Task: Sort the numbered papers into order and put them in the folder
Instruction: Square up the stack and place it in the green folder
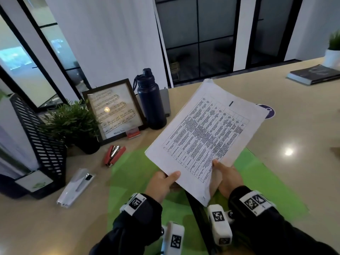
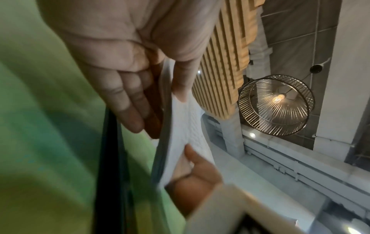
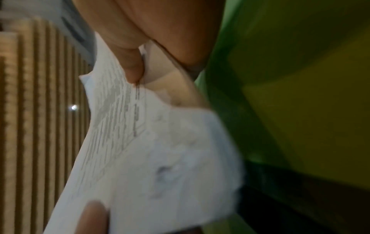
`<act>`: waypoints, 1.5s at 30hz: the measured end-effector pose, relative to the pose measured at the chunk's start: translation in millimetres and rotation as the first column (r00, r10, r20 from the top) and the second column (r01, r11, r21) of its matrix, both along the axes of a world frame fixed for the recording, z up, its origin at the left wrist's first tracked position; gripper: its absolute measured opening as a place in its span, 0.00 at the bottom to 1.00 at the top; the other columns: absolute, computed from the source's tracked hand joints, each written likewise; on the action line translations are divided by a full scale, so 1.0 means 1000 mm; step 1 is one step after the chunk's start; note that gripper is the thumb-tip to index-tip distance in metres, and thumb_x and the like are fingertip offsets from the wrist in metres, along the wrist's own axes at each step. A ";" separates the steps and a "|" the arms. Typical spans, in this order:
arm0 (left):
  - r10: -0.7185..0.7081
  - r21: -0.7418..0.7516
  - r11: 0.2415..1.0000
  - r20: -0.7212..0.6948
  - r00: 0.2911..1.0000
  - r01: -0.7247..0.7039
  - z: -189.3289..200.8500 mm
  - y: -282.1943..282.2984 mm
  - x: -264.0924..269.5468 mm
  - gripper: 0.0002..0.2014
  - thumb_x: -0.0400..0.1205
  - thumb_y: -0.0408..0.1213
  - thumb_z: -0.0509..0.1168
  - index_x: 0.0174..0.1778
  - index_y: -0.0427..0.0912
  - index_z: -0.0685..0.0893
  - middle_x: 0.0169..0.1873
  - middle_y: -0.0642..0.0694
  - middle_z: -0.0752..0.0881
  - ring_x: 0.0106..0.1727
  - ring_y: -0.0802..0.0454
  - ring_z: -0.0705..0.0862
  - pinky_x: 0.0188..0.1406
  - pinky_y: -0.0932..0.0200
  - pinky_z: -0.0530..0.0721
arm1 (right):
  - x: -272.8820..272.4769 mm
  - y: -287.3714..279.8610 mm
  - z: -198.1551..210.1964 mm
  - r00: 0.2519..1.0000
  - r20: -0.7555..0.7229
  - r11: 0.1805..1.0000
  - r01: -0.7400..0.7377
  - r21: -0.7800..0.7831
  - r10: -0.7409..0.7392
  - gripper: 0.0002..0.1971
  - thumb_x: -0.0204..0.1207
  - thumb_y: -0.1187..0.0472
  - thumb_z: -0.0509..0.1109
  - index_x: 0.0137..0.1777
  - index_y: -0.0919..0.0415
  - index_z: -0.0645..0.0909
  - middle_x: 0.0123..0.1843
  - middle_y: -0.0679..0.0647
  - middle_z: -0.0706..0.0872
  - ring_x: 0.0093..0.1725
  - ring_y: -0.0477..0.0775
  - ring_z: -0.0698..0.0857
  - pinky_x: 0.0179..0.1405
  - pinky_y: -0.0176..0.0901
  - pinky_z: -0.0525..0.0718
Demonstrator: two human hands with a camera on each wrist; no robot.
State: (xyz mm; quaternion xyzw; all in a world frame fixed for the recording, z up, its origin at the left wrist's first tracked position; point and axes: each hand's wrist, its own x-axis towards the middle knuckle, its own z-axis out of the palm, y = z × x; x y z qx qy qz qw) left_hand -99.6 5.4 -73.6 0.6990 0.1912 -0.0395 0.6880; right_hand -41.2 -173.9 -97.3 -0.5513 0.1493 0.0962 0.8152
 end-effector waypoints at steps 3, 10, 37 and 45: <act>-0.007 -0.040 0.999 -0.049 0.999 0.005 -0.013 -0.017 -0.009 0.08 0.81 0.33 0.65 0.54 0.35 0.81 0.52 0.36 0.89 0.45 0.45 0.89 0.40 0.53 0.88 | -0.001 0.008 0.013 1.000 -0.008 0.989 -0.024 0.148 0.025 0.05 0.80 0.65 0.64 0.48 0.64 0.81 0.45 0.54 0.89 0.44 0.53 0.87 0.44 0.45 0.84; 0.237 0.212 0.940 0.165 0.957 -0.269 0.013 0.016 -0.004 0.10 0.82 0.29 0.62 0.57 0.39 0.82 0.55 0.42 0.87 0.54 0.47 0.85 0.60 0.51 0.81 | 0.015 0.014 0.027 0.964 0.162 0.975 -0.219 0.035 0.211 0.12 0.82 0.68 0.60 0.63 0.60 0.71 0.53 0.58 0.83 0.46 0.54 0.84 0.41 0.51 0.88; 0.229 -0.037 0.959 0.682 0.694 -0.280 0.160 0.124 0.021 0.14 0.75 0.49 0.71 0.54 0.51 0.82 0.49 0.50 0.87 0.52 0.48 0.86 0.52 0.52 0.84 | 0.053 0.003 0.093 0.742 0.408 0.659 -0.059 -0.750 0.531 0.02 0.77 0.65 0.67 0.45 0.63 0.80 0.34 0.56 0.81 0.31 0.52 0.77 0.27 0.31 0.73; 0.010 0.158 0.986 0.206 0.978 -0.043 0.053 0.055 0.012 0.14 0.79 0.33 0.68 0.59 0.48 0.80 0.57 0.46 0.87 0.58 0.47 0.86 0.59 0.47 0.82 | 0.052 0.003 0.055 0.902 0.321 0.892 -0.131 -0.432 0.288 0.09 0.79 0.64 0.63 0.51 0.53 0.82 0.50 0.53 0.90 0.50 0.57 0.88 0.53 0.55 0.86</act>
